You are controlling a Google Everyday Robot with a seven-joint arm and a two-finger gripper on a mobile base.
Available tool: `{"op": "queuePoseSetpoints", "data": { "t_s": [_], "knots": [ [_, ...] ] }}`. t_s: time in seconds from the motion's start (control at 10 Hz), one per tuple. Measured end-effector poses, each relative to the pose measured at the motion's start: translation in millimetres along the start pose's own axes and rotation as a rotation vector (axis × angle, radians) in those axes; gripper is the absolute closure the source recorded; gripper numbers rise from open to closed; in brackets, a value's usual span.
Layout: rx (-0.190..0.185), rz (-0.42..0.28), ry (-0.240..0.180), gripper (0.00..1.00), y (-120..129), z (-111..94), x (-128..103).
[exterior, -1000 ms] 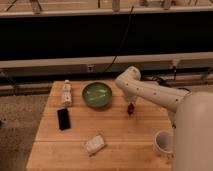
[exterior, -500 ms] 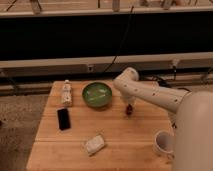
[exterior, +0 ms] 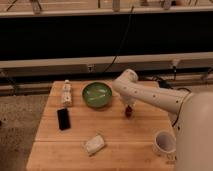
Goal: Drag the pepper across the table
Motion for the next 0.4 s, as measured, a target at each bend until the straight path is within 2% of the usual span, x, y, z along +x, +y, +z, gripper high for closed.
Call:
{"op": "queuePoseSetpoints", "data": {
  "t_s": [0.4],
  "knots": [
    [-0.003,-0.037,0.002,1.0,-2.9,-3.0,-15.7]
  ]
}}
